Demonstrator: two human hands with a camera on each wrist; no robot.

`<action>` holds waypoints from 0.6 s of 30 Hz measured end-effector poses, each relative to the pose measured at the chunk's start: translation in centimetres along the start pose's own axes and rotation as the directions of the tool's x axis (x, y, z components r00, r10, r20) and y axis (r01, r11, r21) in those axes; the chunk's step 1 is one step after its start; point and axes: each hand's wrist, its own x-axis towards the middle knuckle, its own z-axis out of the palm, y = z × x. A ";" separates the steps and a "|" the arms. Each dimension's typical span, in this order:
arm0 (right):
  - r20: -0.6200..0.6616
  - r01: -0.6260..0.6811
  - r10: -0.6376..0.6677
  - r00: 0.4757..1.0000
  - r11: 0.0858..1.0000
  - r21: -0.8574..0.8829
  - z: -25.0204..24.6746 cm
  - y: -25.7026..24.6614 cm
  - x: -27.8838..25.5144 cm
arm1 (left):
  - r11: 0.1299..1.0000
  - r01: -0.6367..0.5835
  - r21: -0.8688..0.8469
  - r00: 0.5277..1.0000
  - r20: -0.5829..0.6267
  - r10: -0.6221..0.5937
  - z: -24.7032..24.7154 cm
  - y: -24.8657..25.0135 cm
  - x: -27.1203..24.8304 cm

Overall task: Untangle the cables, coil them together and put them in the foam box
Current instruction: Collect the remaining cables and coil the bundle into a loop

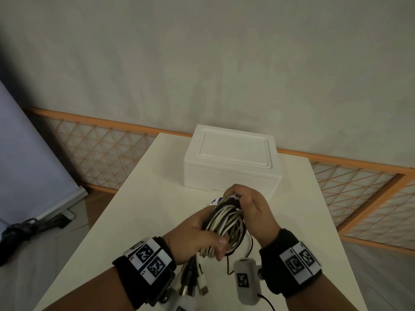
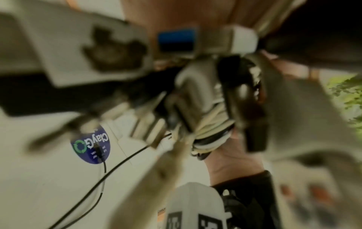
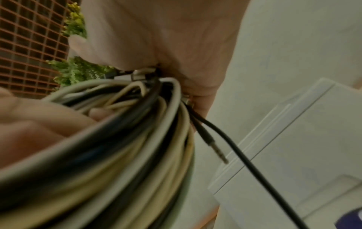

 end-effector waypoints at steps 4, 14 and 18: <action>-0.116 -0.142 0.155 0.981 0.984 0.108 0.8 0.9 -0.4 | 0.991 -0.084 -0.107 0.996 -0.018 0.082 -0.6 -0.7 0.1; 0.022 -0.496 0.510 0.860 0.845 -0.197 1.6 4.0 -4.5 | 0.955 -0.169 -0.242 0.984 -0.095 0.150 -4.0 -0.6 1.2; 0.040 -0.348 0.486 0.873 0.678 -0.647 2.4 3.3 -5.0 | 0.960 -0.155 -0.234 0.958 -0.273 0.089 -3.4 -0.9 1.3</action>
